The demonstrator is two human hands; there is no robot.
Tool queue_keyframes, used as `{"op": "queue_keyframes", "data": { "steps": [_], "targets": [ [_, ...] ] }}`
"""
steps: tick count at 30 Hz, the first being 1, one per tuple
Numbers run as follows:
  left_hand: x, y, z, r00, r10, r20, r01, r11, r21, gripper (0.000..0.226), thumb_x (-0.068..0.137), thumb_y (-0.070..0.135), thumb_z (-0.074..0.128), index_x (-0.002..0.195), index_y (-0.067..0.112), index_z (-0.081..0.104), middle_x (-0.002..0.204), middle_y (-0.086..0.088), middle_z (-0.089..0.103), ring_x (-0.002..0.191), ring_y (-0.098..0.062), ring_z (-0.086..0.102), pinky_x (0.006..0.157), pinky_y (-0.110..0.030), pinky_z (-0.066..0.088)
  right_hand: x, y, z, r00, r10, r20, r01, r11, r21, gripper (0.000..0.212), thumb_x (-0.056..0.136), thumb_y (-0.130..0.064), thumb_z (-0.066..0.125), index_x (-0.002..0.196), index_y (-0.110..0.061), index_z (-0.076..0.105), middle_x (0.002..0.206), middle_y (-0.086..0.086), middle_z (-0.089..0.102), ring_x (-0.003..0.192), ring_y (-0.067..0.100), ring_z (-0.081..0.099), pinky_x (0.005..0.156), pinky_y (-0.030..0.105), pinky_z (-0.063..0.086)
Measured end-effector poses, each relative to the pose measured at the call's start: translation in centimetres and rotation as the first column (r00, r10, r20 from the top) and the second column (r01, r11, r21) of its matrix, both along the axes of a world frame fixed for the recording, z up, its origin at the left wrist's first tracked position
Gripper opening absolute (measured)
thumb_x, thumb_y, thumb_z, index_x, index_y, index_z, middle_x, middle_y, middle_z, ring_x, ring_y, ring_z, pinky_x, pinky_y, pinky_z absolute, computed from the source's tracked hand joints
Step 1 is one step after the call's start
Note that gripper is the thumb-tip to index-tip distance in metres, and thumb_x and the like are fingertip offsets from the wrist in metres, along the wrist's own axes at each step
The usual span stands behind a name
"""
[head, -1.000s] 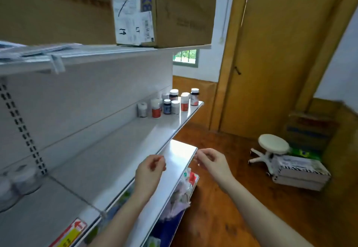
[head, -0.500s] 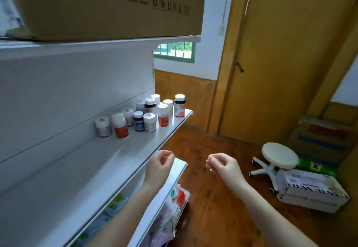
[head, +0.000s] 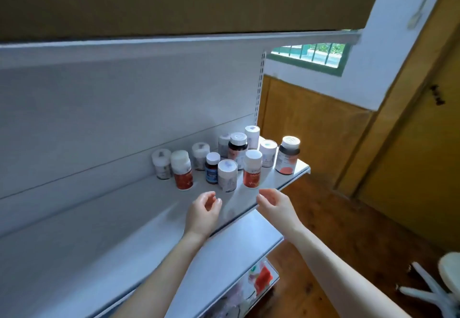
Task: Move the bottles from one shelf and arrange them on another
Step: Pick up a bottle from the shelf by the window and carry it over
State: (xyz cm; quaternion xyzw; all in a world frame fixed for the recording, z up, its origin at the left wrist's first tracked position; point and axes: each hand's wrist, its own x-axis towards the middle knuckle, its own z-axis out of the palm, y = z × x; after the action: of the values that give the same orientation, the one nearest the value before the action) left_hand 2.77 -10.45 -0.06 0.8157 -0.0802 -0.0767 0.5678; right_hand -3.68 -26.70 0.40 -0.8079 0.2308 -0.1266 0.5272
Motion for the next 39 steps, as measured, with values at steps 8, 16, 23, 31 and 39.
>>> {"op": "queue_keyframes", "data": {
  "steps": [8, 16, 23, 31, 39],
  "targets": [
    [7.0, -2.5, -2.3, 1.0, 0.005, 0.026, -0.006, 0.998, 0.06, 0.04, 0.08, 0.002, 0.057, 0.119, 0.002, 0.055, 0.121, -0.014, 0.062, 0.111, -0.024, 0.059, 0.098, -0.031, 0.045, 9.4, 0.7, -2.6, 0.992, 0.122, -0.023, -0.123, 0.992, -0.019, 0.019, 0.093, -0.01, 0.042, 0.107, -0.005, 0.054, 0.103, 0.01, 0.063, 0.096, 0.023, 0.056, 0.08, 0.028, 0.039],
    [8.0, -3.1, -2.1, 0.991, -0.035, 0.126, 0.042, 0.998, -0.049, 0.017, 0.08, 0.011, 0.066, 0.097, 0.015, 0.064, 0.086, 0.012, 0.065, 0.072, 0.017, 0.058, 0.071, -0.012, 0.047, 10.5, -0.6, -2.1, 0.983, 0.174, 0.056, -0.177, 0.983, 0.05, 0.025, 0.091, -0.012, 0.053, 0.115, -0.012, 0.058, 0.097, 0.006, 0.067, 0.092, 0.015, 0.06, 0.085, 0.027, 0.046],
    [7.2, -2.1, 0.3, 0.988, 0.082, 0.128, -0.059, 0.983, -0.175, 0.016, 0.083, 0.021, 0.063, 0.092, 0.008, 0.066, 0.08, 0.003, 0.067, 0.061, 0.014, 0.056, 0.061, -0.004, 0.043, 10.2, -1.1, 2.5, 0.929, 0.35, 0.12, -0.365, 0.92, 0.14, 0.022, 0.085, -0.021, 0.062, 0.107, -0.018, 0.061, 0.093, 0.001, 0.068, 0.083, 0.011, 0.064, 0.079, 0.024, 0.05],
    [4.2, -0.5, 2.5, 0.96, 0.254, 0.12, -0.219, 0.945, -0.244, 0.009, 0.086, 0.023, 0.059, 0.092, 0.019, 0.064, 0.089, -0.003, 0.071, 0.076, -0.002, 0.065, 0.077, -0.024, 0.054, 9.1, 0.6, 5.2, 0.879, 0.45, 0.161, -0.476, 0.852, 0.218, 0.022, 0.085, -0.018, 0.063, 0.104, -0.011, 0.058, 0.083, -0.001, 0.065, 0.069, 0.004, 0.063, 0.07, 0.021, 0.054],
    [-0.7, 5.4, 3.1, 0.914, 0.398, 0.071, -0.364, 0.887, -0.284, 0.002, 0.086, 0.018, 0.06, 0.087, 0.018, 0.062, 0.08, 0.009, 0.067, 0.064, 0.007, 0.062, 0.068, -0.013, 0.051, 8.3, 6.6, 3.7, 0.744, 0.649, 0.159, -0.657, 0.667, 0.351, 0.02, 0.082, -0.018, 0.065, 0.102, -0.019, 0.062, 0.097, 0.006, 0.07, 0.083, 0.01, 0.064, 0.077, 0.025, 0.052]
  ]
}}
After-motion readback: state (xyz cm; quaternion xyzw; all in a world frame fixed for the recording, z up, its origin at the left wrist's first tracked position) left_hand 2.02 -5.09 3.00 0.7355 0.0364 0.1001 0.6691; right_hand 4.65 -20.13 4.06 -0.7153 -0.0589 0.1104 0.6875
